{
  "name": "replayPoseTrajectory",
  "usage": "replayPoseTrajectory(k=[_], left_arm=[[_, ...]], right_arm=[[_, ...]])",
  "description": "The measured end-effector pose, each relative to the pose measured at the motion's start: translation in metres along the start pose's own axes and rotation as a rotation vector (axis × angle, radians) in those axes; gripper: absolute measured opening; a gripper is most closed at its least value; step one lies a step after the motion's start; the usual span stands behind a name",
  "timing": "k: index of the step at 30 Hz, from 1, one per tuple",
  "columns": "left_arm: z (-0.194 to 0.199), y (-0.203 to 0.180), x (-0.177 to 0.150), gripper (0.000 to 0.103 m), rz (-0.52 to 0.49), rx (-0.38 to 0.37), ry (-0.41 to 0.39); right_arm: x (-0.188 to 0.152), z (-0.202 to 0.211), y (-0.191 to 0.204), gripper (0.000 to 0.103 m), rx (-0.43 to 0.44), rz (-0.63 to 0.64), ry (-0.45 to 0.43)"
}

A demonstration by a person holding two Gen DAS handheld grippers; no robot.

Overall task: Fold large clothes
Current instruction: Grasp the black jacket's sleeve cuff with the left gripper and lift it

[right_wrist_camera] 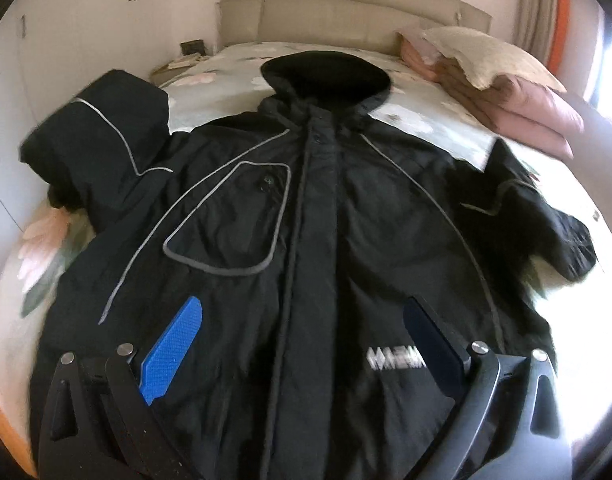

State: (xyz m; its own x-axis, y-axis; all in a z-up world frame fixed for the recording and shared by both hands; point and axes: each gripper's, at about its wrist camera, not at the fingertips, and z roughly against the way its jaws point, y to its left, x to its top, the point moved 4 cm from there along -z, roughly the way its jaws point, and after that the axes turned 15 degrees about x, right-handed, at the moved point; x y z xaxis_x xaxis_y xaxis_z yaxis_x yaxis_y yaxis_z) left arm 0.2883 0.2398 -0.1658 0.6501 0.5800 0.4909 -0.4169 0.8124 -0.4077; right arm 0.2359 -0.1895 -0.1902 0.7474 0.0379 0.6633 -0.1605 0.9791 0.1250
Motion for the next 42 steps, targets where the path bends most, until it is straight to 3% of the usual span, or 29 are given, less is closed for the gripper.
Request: replayPoseTrajectory(k=[7,10,11,12,13,15,18,22,23,25,28,31,34,37,39,42], left_arm=[[-0.116,0.016,0.020,0.090,0.199,-0.131,0.152],[-0.142,0.010,0.023,0.085,0.219,-0.143,0.158],[-0.149,0.007,0.023,0.081,0.213,-0.133,0.155],[-0.155,0.006,0.022,0.067,0.208,-0.118,0.154],[-0.161,0.003,0.022,0.044,0.196,-0.096,0.157],[-0.170,-0.003,0.021,0.027,0.153,-0.067,0.161],[-0.157,-0.008,0.023,0.019,0.102,-0.023,0.091],[-0.098,0.011,0.041,0.019,0.066,0.095,-0.104],[-0.082,0.023,0.048,0.019,0.075,0.133,-0.151],[-0.054,0.050,0.059,0.019,0.082,0.252,-0.221],[-0.046,0.085,0.068,0.019,0.032,0.435,-0.229],[-0.054,0.102,0.063,0.019,-0.004,0.423,-0.180],[-0.054,0.098,0.049,0.019,-0.088,0.408,-0.208],[-0.047,0.085,0.049,0.019,-0.126,0.345,-0.223],[-0.038,0.071,0.046,0.019,-0.141,0.301,-0.231],[-0.018,0.054,0.039,0.019,-0.184,0.238,-0.255]], right_arm=[[-0.030,-0.056,-0.013,0.101,0.041,-0.009,0.056],[-0.033,-0.058,-0.022,0.101,0.064,-0.066,0.049],[-0.033,-0.059,-0.025,0.101,0.066,-0.081,0.046],[-0.034,-0.059,-0.026,0.101,0.071,-0.090,0.045],[-0.034,-0.060,-0.026,0.102,0.071,-0.089,0.045],[-0.035,-0.059,-0.023,0.102,0.062,-0.077,0.047],[-0.035,-0.062,-0.020,0.102,0.049,-0.058,0.057],[-0.033,-0.061,-0.019,0.102,0.039,-0.051,0.069],[-0.032,-0.060,-0.018,0.096,0.031,-0.048,0.074],[-0.023,-0.056,-0.010,0.090,0.031,-0.031,0.088],[0.009,-0.048,0.015,0.090,0.092,0.009,0.058],[0.042,-0.050,0.049,0.090,0.120,0.084,0.010],[0.057,-0.073,0.073,0.087,0.117,0.122,0.004],[0.057,-0.111,0.083,0.078,0.125,0.111,0.071],[0.045,-0.146,0.082,0.073,0.131,0.089,0.186],[0.044,-0.144,0.083,0.074,0.144,0.104,0.159]])
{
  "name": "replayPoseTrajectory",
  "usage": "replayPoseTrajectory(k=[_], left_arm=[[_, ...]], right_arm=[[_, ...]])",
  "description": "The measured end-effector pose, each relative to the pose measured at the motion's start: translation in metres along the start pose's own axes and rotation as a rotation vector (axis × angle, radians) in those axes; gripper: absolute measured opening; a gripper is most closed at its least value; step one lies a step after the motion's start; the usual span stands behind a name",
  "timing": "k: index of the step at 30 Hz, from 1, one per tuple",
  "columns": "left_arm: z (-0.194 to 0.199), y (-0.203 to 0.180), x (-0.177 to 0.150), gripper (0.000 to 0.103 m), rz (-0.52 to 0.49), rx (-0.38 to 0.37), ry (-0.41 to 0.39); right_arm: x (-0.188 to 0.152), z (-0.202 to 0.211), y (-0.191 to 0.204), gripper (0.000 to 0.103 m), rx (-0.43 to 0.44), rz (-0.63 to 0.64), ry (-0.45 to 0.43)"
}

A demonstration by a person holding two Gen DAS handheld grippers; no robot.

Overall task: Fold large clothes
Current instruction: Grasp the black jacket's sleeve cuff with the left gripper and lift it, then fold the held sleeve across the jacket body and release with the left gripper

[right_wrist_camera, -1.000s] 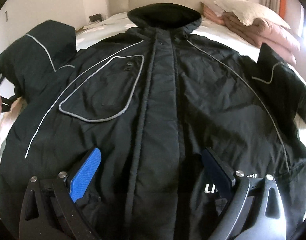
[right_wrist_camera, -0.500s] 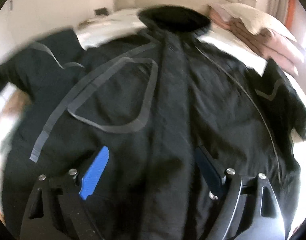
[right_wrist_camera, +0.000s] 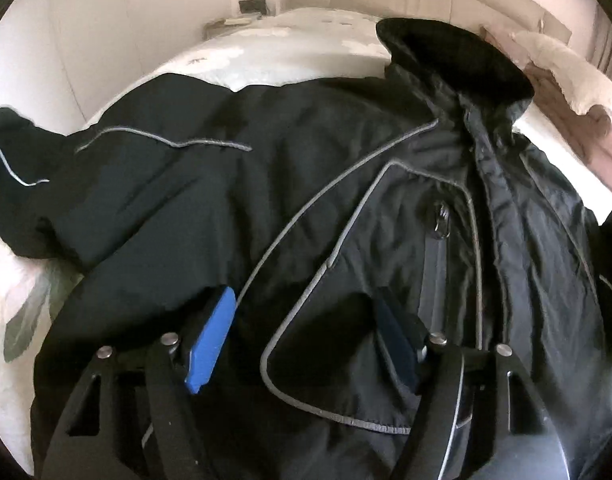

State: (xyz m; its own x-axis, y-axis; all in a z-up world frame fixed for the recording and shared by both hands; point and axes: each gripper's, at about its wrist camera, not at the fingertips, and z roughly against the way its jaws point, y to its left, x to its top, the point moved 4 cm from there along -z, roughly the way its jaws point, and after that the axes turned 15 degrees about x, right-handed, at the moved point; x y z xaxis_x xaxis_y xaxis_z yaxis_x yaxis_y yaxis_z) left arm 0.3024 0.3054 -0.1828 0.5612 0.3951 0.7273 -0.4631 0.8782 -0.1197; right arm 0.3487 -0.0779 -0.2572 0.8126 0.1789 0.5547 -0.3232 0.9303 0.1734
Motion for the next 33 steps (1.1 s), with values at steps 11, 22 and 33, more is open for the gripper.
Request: replayPoseTrajectory(k=[11,22,33], left_arm=[[0.082,-0.105,-0.005,0.019,-0.196,-0.173,-0.110],[0.139,-0.291,-0.092,0.018,-0.472,-0.388,-0.086],[0.079,-0.360,-0.190,0.021,-0.595,-0.515,0.230]], right_arm=[[-0.034,0.095,-0.022,0.074,0.048,-0.071,-0.110],[-0.069,0.157,-0.074,0.074,-0.017,-0.135,-0.164],[-0.107,0.143,-0.129,0.074,-0.015,-0.231,-0.058]])
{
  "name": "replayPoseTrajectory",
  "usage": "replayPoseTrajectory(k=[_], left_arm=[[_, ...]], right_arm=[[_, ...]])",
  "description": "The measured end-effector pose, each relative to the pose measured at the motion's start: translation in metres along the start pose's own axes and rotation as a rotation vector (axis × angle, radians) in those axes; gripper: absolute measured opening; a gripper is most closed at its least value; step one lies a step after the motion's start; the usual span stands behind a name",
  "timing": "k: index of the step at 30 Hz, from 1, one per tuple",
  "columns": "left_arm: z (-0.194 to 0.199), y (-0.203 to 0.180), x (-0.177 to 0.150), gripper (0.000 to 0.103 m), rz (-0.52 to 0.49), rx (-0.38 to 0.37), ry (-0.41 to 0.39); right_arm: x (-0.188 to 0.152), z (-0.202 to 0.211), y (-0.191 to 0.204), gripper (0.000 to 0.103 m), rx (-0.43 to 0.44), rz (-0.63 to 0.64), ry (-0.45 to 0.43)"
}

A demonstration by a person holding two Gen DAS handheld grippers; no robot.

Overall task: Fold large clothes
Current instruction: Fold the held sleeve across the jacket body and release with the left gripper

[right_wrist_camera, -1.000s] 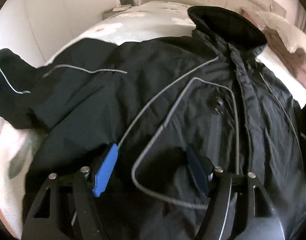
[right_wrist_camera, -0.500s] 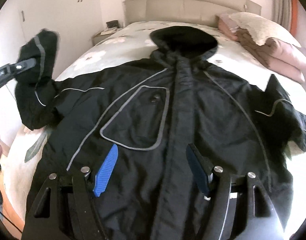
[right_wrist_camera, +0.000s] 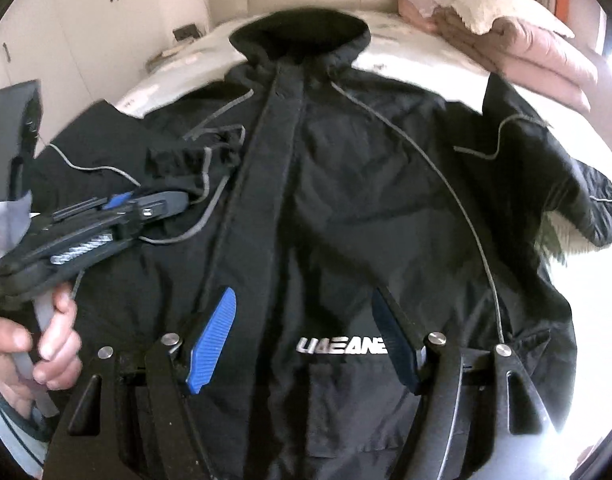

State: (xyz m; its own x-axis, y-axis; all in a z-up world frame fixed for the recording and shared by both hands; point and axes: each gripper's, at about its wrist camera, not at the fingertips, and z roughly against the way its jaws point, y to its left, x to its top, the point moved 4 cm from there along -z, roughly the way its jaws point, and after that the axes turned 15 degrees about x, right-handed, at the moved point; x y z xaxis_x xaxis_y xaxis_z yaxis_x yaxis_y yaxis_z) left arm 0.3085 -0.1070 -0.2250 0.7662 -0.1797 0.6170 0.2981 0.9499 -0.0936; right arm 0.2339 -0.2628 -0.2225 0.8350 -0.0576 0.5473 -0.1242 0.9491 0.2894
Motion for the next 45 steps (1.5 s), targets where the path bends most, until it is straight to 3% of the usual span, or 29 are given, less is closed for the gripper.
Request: replayPoseTrajectory(k=[2,3,4,6,7,13,18,22,24,25,27,29,33,36,39,41,45], left_arm=[[0.010,0.010,-0.001,0.024,0.038,-0.058,0.006],[0.017,0.013,-0.001,0.031,0.061,-0.097,0.004],[0.025,0.018,-0.001,0.051,0.083,-0.134,0.000],[0.044,0.026,-0.002,0.077,0.148,-0.235,-0.033],[0.050,0.027,-0.002,0.079,0.178,-0.260,-0.051],[0.093,0.052,-0.022,0.079,0.196,-0.191,-0.100],[0.118,0.087,-0.039,0.079,0.193,-0.041,-0.142],[0.121,0.115,-0.053,0.079,0.218,0.034,-0.124],[0.117,0.126,-0.057,0.079,0.239,0.057,-0.102],[0.116,0.130,-0.058,0.079,0.241,0.073,-0.092],[0.114,0.136,-0.057,0.079,0.227,0.126,-0.081],[0.114,0.136,-0.052,0.079,0.203,0.173,-0.083],[0.115,0.123,-0.022,0.080,0.154,0.221,-0.119],[0.111,0.102,0.008,0.079,0.115,0.187,-0.157],[0.090,0.077,0.034,0.080,0.080,0.127,-0.146],[0.066,0.061,0.045,0.079,0.065,0.099,-0.114],[-0.006,0.047,0.047,0.079,0.052,0.118,0.011]], right_arm=[[0.000,-0.005,-0.002,0.074,0.010,0.000,0.015],[0.002,-0.007,-0.002,0.074,0.022,-0.002,0.019],[0.005,-0.009,0.001,0.074,0.042,-0.007,0.022],[0.011,-0.010,0.006,0.074,0.098,-0.025,0.020],[0.014,-0.010,0.010,0.075,0.122,-0.031,0.015],[0.031,-0.017,0.037,0.082,0.258,-0.076,0.020],[0.044,-0.048,0.076,0.084,0.375,-0.096,0.074],[0.049,-0.089,0.092,0.084,0.433,-0.189,0.129],[0.052,-0.105,0.091,0.069,0.427,-0.240,0.141],[0.056,-0.106,0.091,0.040,0.440,-0.246,0.128],[0.065,-0.095,0.088,0.036,0.452,-0.243,0.082],[0.075,-0.069,0.086,0.033,0.438,-0.194,0.003],[0.101,-0.001,0.067,0.032,0.318,-0.072,-0.158],[0.119,0.042,0.032,0.032,0.156,-0.013,-0.254],[0.128,0.069,-0.019,0.032,-0.021,-0.007,-0.299],[0.129,0.063,-0.058,0.032,-0.115,-0.015,-0.268],[0.110,0.006,-0.126,0.033,-0.150,-0.075,-0.084]])
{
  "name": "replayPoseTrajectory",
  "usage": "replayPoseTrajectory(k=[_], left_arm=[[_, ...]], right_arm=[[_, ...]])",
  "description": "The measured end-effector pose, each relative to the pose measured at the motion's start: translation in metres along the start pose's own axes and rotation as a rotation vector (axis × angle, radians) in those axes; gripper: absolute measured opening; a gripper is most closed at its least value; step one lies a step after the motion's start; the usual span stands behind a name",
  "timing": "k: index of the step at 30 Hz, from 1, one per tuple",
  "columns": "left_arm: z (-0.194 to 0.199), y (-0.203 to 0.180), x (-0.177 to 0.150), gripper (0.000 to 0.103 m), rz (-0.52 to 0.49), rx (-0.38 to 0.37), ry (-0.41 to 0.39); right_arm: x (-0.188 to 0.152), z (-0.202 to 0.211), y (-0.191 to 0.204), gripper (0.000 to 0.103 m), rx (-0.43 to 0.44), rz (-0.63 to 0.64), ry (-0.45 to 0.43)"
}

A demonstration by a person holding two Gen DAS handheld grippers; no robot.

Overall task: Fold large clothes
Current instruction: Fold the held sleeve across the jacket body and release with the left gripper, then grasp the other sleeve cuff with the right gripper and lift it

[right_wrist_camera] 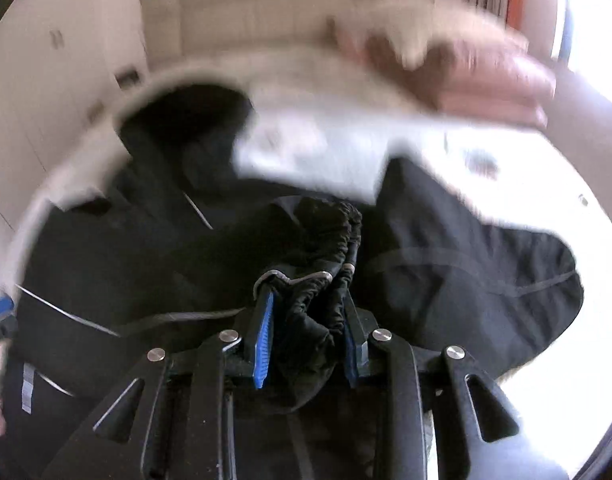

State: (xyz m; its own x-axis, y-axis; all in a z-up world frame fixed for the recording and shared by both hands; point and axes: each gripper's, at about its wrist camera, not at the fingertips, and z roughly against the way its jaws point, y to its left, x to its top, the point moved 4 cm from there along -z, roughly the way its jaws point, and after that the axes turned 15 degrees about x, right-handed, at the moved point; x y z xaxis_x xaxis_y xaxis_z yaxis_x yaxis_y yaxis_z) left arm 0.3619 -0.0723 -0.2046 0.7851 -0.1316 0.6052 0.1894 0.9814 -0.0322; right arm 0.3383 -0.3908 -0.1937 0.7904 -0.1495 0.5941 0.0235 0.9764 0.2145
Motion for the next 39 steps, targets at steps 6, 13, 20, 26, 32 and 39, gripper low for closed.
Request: replayPoseTrajectory(k=[6,13,20,26,32,39], left_arm=[[-0.049,0.002,-0.012,0.079,-0.021,0.088,0.064],[-0.004,-0.005,-0.011,0.079,0.010,0.015,-0.003],[-0.021,-0.029,-0.029,0.079,0.010,0.014,0.050],[-0.025,-0.033,-0.044,0.081,-0.007,0.047,-0.085],[-0.027,-0.032,-0.047,0.082,-0.006,0.048,-0.109],[-0.028,-0.034,-0.049,0.083,-0.023,0.073,-0.114]], right_arm=[[-0.028,-0.039,-0.001,0.040,-0.092,0.130,0.078],[-0.007,0.021,0.016,0.089,0.044,0.082,-0.066],[-0.017,-0.011,0.064,0.077,0.134,0.128,-0.013],[-0.056,-0.060,0.050,0.079,0.087,0.134,-0.022],[-0.058,-0.055,0.048,0.080,0.112,0.117,-0.026],[-0.053,0.051,0.011,0.079,0.196,0.040,-0.127]])
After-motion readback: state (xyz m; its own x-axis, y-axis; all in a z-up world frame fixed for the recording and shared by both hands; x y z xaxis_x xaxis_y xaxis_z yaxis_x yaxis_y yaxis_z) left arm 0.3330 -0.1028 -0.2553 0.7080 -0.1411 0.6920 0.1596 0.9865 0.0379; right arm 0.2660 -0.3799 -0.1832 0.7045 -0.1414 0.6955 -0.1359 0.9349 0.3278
